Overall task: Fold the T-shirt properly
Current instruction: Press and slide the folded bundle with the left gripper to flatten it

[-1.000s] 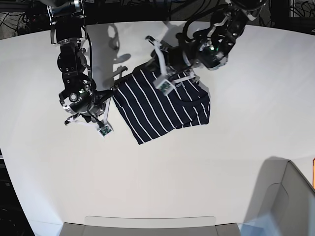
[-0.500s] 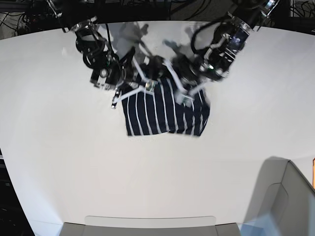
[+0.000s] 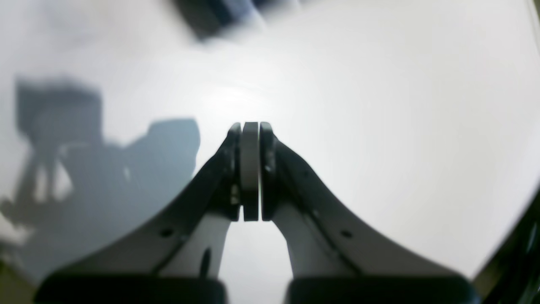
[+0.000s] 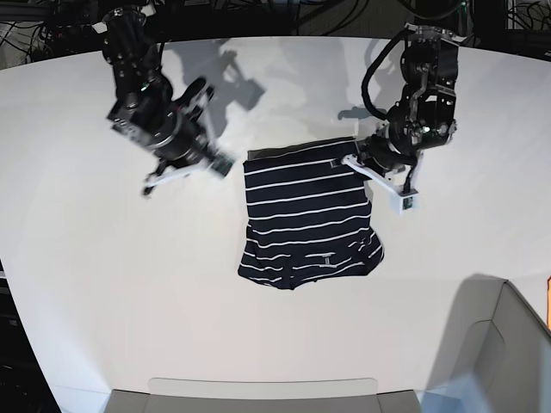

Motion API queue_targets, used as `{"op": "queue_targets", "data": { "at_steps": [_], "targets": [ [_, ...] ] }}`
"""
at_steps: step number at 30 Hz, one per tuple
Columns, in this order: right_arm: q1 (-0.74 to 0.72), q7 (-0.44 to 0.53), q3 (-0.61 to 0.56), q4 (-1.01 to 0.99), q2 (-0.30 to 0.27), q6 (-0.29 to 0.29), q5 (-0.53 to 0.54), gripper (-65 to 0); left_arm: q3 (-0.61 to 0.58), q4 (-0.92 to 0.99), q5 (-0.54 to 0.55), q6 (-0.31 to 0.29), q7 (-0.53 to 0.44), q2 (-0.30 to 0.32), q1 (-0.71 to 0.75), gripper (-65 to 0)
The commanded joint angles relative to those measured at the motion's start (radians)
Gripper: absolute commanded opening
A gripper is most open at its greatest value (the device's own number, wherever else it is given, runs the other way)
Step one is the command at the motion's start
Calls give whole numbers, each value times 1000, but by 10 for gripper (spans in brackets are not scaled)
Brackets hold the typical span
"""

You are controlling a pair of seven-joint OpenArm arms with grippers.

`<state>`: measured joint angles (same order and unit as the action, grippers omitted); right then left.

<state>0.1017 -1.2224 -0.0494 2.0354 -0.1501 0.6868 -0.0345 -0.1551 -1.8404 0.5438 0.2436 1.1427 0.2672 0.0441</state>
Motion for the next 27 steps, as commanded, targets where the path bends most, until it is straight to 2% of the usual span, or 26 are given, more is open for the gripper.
{"op": "queue_targets", "data": {
  "at_steps": [1, 4, 7, 12, 16, 22, 24, 27],
  "targets": [
    [-12, 16, 59, 15, 22, 11, 12, -650, 10, -35, -4, 4, -25, -3, -19, -650],
    [-10, 16, 224, 15, 62, 11, 12, -650, 4, -52, -4, 4, -94, -49, -31, -650],
    [13, 16, 293, 15, 60, 11, 12, -650, 1, -15, -12, 4, -189, -108, -94, -650],
    [88, 20, 305, 15, 48, 11, 12, -650, -56, 158, -12, 13, -412, -187, -169, -650],
    [120, 20, 305, 15, 45, 11, 12, -650, -117, 328, -12, 13, -620, -217, -183, -650],
    [145, 20, 306, 18, 34, 11, 12, -650, -232, 621, -12, 13, -967, -234, -184, -650],
    [149, 20, 306, 18, 28, 11, 12, -650, -255, 717, -12, 13, -1050, -236, -184, -650],
    [151, 19, 336, 20, 28, 11, 12, -650, -257, 875, -12, 13, -1117, -234, -195, -650]
  ]
}}
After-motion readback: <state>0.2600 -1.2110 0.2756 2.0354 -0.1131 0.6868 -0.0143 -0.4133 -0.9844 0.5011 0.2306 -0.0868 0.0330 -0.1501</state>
